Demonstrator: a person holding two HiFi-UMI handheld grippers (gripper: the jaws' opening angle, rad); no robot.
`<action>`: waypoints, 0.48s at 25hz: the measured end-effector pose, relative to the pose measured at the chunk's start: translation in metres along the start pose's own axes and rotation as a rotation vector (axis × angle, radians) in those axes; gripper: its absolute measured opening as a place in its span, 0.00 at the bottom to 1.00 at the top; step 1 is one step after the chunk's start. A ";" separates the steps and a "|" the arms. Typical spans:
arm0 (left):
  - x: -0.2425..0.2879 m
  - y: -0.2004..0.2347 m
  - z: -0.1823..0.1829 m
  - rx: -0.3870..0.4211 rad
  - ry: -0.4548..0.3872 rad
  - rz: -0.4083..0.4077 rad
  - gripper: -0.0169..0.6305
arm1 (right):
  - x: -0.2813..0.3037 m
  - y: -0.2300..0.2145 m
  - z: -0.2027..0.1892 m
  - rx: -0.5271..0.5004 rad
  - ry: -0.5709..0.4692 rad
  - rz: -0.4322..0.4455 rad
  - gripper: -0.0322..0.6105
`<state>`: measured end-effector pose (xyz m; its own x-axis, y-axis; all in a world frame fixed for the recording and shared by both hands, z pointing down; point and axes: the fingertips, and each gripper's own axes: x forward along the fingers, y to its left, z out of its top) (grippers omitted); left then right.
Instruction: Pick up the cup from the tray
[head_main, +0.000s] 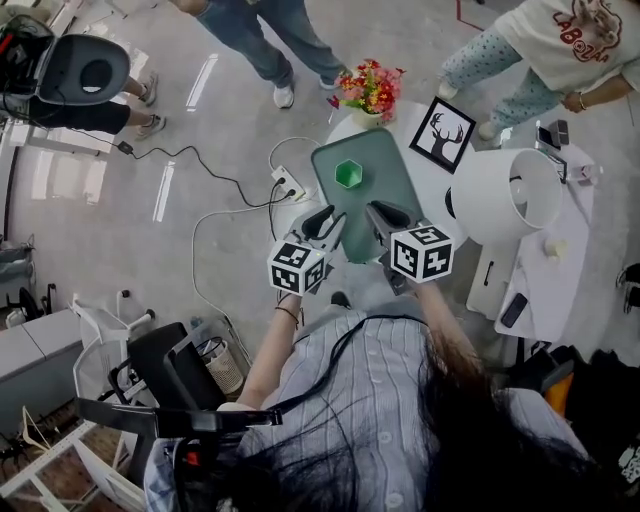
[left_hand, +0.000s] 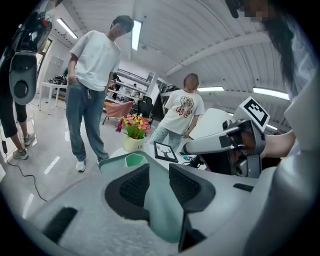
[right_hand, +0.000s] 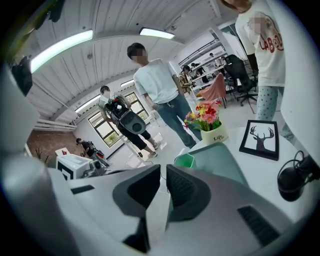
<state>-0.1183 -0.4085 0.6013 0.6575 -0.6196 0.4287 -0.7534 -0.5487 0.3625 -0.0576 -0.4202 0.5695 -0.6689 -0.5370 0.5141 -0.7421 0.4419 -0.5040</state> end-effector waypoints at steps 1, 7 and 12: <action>0.005 0.004 -0.003 0.000 0.014 0.001 0.20 | 0.002 -0.003 0.000 0.003 0.003 -0.001 0.14; 0.033 0.022 -0.026 -0.025 0.092 -0.004 0.32 | 0.009 -0.014 0.001 0.016 0.030 -0.006 0.14; 0.057 0.035 -0.037 -0.012 0.142 -0.012 0.38 | 0.011 -0.024 0.001 0.025 0.042 -0.019 0.14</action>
<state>-0.1077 -0.4419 0.6686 0.6592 -0.5269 0.5364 -0.7459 -0.5483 0.3782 -0.0472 -0.4376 0.5868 -0.6565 -0.5143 0.5518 -0.7536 0.4138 -0.5108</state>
